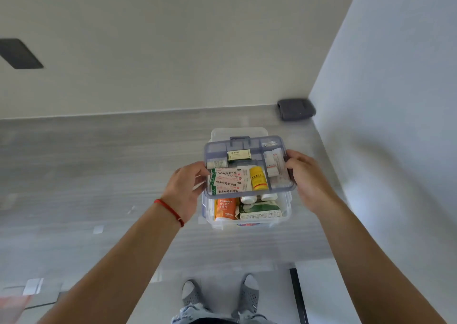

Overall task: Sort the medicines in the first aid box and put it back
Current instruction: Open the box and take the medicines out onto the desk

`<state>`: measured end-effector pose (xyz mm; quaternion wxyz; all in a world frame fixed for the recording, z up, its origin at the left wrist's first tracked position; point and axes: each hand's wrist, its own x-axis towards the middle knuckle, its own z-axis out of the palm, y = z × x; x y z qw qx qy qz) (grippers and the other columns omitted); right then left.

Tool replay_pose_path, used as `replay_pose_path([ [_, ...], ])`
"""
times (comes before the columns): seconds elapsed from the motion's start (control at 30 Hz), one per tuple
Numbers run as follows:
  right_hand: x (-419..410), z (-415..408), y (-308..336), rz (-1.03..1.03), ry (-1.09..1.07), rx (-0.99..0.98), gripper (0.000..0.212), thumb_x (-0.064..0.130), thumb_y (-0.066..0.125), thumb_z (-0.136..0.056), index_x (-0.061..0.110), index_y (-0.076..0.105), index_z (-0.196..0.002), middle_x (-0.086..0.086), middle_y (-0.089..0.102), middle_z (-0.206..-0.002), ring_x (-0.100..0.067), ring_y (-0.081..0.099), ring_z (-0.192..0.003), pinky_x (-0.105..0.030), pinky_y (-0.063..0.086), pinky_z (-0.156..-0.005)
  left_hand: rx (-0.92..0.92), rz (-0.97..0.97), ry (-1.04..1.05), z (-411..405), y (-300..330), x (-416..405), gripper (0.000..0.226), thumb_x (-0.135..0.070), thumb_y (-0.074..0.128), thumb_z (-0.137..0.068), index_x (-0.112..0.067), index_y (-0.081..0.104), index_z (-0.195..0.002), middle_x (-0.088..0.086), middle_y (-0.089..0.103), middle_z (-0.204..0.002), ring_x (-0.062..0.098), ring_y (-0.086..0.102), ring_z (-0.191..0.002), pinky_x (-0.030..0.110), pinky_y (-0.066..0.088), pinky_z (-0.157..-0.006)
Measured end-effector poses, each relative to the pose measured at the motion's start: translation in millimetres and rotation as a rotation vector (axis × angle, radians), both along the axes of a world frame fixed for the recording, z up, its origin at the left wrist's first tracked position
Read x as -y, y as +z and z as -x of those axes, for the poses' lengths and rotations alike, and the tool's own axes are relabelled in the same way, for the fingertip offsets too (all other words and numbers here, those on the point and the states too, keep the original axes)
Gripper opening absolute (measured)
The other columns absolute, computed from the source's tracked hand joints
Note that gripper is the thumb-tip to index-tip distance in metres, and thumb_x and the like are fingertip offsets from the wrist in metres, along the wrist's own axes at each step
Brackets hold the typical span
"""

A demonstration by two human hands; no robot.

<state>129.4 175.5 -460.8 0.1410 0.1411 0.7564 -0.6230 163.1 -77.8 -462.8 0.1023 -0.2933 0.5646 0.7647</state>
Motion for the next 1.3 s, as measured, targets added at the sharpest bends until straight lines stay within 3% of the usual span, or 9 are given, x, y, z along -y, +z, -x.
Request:
replay_pose_path([
  [0.07,1.9,22.7,2.8,-0.007,0.018,0.005,0.039,0.003,0.042,-0.091,0.015,0.078,-0.097,-0.004,0.081,-0.096,-0.025,0.077,-0.096,-0.048,0.06,-0.092,0.013,0.007,0.031,21.3,3.7,6.4,0.01,-0.001,0.049,-0.086,-0.009,0.052,-0.08,0.009,0.073,-0.086,0.022,0.068,-0.085,0.031,0.055,-0.076],
  [0.27,25.4,97.2,-10.5,-0.018,0.004,0.005,0.035,0.001,0.043,-0.09,0.004,0.076,-0.102,-0.014,0.079,-0.1,-0.03,0.076,-0.094,-0.041,0.062,-0.08,0.053,-0.023,0.052,85.7,0.4,29.6,0.017,-0.004,0.045,-0.087,-0.007,0.052,-0.103,0.01,0.066,-0.087,0.024,0.064,-0.086,0.033,0.055,-0.078],
  [0.37,29.3,134.5,-31.3,-0.085,-0.005,0.061,0.035,0.003,0.042,-0.088,-0.006,0.069,-0.108,-0.028,0.072,-0.114,-0.029,0.067,-0.088,-0.042,0.054,-0.077,0.072,0.009,0.015,114.8,-6.7,30.1,0.008,-0.008,0.047,-0.087,-0.009,0.056,-0.088,0.009,0.066,-0.092,0.024,0.064,-0.087,0.035,0.053,-0.085],
  [0.57,27.1,181.4,-74.4,-0.099,-0.047,0.178,0.033,0.002,0.044,-0.092,-0.006,0.069,-0.112,-0.029,0.071,-0.118,-0.033,0.072,-0.094,-0.04,0.059,-0.086,0.121,0.085,-0.005,159.4,-38.9,17.2,0.012,-0.015,0.052,-0.083,-0.015,0.055,-0.071,-0.003,0.069,-0.064,0.014,0.063,-0.064,0.026,0.048,-0.061],
  [0.67,24.8,185.1,-93.4,-0.145,-0.053,0.227,0.03,0.006,0.048,-0.092,-0.001,0.069,-0.113,-0.024,0.072,-0.114,-0.038,0.072,-0.106,-0.053,0.058,-0.097,0.148,0.089,-0.026,169.3,-59.3,7.8,0.01,-0.018,0.052,-0.083,-0.017,0.054,-0.073,-0.006,0.069,-0.057,0.014,0.062,-0.064,0.026,0.046,-0.061],
  [0.83,16.0,181.9,-114.4,-0.202,-0.007,0.251,0.032,0.01,0.051,-0.096,-0.005,0.065,-0.121,-0.014,0.07,-0.111,-0.032,0.068,-0.099,-0.051,0.056,-0.101,0.21,0.091,-0.041,169.7,-82.9,1.9,0.008,-0.02,0.053,-0.078,-0.015,0.051,-0.084,0.001,0.065,-0.074,0.018,0.062,-0.072,0.03,0.048,-0.066],
  [1.0,14.5,177.7,-121.9,-0.221,0.003,0.249,0.029,0.007,0.044,-0.099,-0.006,0.066,-0.113,-0.027,0.069,-0.118,-0.041,0.068,-0.112,-0.057,0.055,-0.099,0.22,0.094,-0.029,167.8,-94.6,5.5,0.008,-0.018,0.053,-0.079,-0.016,0.048,-0.074,0.003,0.063,-0.082,0.02,0.062,-0.079,0.035,0.051,-0.074],
  [1.13,8.4,161.2,-112.5,-0.351,0.051,0.166,0.02,0.015,0.047,-0.092,0.008,0.065,-0.092,-0.01,0.066,-0.092,-0.033,0.063,-0.094,-0.041,0.054,-0.085,0.25,0.393,-0.108,164.2,-93.8,16.5,0.003,-0.016,0.058,-0.081,-0.014,0.058,-0.083,0.004,0.056,-0.093,0.023,0.055,-0.087,0.038,0.051,-0.081],
  [1.3,-5.6,112.7,-88.5,-0.575,0.037,-0.025,0.042,0.015,0.046,-0.095,0.016,0.066,-0.131,-0.004,0.068,-0.129,-0.025,0.062,-0.119,-0.027,0.044,-0.092,0.102,0.912,-0.265,127.7,-73.2,22.8,0.013,-0.013,0.052,-0.084,-0.016,0.064,-0.08,-0.001,0.063,-0.082,0.022,0.059,-0.078,0.025,0.047,-0.062],
])
